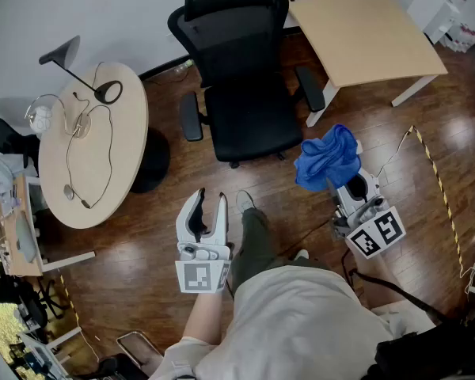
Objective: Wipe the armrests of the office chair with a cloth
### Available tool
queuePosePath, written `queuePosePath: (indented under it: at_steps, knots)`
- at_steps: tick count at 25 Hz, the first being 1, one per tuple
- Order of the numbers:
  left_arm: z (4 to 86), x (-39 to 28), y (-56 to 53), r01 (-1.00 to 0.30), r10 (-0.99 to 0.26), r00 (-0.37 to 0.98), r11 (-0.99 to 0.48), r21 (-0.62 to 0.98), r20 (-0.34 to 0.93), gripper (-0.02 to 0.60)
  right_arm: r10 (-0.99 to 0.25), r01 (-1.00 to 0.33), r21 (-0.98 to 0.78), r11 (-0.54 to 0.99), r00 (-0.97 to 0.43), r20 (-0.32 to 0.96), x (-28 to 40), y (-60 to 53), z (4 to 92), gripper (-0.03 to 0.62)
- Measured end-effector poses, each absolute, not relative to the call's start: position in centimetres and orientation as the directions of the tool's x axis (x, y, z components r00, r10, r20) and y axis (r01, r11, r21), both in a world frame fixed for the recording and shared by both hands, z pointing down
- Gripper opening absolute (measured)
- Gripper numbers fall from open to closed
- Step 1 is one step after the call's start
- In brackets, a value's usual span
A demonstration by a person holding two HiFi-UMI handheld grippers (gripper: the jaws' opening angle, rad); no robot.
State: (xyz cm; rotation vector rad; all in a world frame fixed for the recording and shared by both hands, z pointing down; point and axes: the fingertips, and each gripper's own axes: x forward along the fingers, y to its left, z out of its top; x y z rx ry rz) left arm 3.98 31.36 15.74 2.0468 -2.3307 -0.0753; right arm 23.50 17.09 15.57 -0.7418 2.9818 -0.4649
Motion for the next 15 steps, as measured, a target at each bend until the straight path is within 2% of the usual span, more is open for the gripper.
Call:
queuePosePath:
  at_steps: [6, 11, 15]
  knots:
    - [17.7, -9.1, 22.6, -0.992, -0.994, -0.108, 0.107, 0.067, -0.008, 0.144, -0.432, -0.428, -0.278, 0.86, -0.9, 0.051, 8.8, 9.3, 18.3, 0.075]
    - [22.1, -15.3, 17.6, -0.988, -0.993, -0.112, 0.116, 0.102, 0.041, 0.144, -0.361, -0.389, -0.271, 0.88, -0.921, 0.149, 0.6, 4.2, 23.8, 0.075]
    - [25.0, -18.1, 15.9, -0.974, -0.977, -0.188, 0.199, 0.109, 0.097, 0.144, -0.232, -0.299, -0.318, 0.9, -0.944, 0.234, -4.8, 2.4, 29.7, 0.075]
